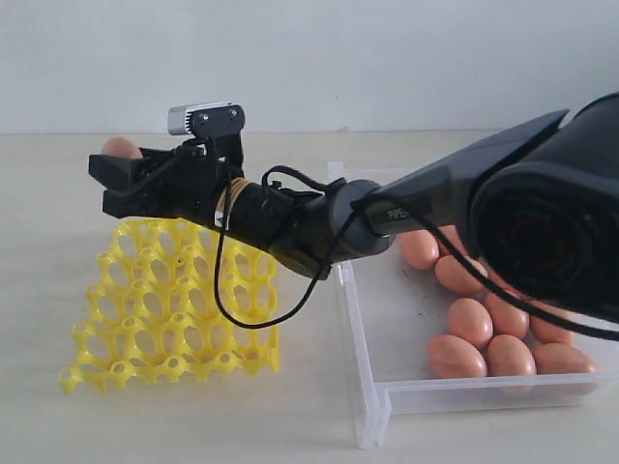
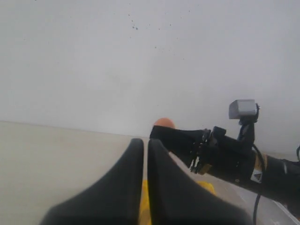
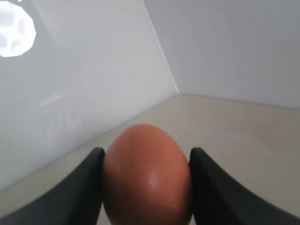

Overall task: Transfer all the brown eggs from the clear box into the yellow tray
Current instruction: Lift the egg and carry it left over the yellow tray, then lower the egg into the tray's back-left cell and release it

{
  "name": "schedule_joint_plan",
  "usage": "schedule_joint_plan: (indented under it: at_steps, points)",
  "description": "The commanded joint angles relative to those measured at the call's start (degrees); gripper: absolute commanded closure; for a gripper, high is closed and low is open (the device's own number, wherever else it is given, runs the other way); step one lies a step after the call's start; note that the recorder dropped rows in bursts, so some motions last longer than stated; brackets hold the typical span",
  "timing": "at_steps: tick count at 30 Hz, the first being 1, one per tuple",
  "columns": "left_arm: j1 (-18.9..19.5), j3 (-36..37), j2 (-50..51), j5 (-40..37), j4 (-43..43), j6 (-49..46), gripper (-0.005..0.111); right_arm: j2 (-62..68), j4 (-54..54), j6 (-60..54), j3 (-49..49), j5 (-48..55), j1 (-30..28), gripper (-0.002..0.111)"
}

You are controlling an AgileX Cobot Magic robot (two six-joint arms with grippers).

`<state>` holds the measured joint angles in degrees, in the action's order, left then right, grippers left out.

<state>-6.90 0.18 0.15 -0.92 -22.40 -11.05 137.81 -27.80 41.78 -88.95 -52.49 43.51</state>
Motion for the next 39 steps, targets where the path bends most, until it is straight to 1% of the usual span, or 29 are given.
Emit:
schedule_joint_plan:
  at_steps: [1,6,8,13,22,39]
  points:
    - [-0.3,-0.2,-0.2,0.9,-0.5,0.4,0.103,4.5,-6.3,8.7,-6.7,3.5,-0.1,0.108]
    - [-0.3,-0.2,-0.2,0.9,-0.5,0.4,0.103,6.9,-7.3,11.1,-9.2,5.6,-0.1,0.108]
    - [-0.3,-0.2,-0.2,0.9,-0.5,0.4,0.103,6.9,-7.6,11.2,-9.2,8.5,-0.1,0.108]
    - [-0.3,-0.2,-0.2,0.9,-0.5,0.4,0.103,6.9,-12.1,11.5,-9.2,11.6,0.0,0.108]
    - [-0.3,-0.2,-0.2,0.9,-0.5,0.4,0.103,6.9,-15.3,11.2,-9.2,13.0,0.6,0.108]
    - [-0.3,-0.2,-0.2,0.9,-0.5,0.4,0.103,6.9,-15.7,11.0,-9.4,15.0,0.7,0.108]
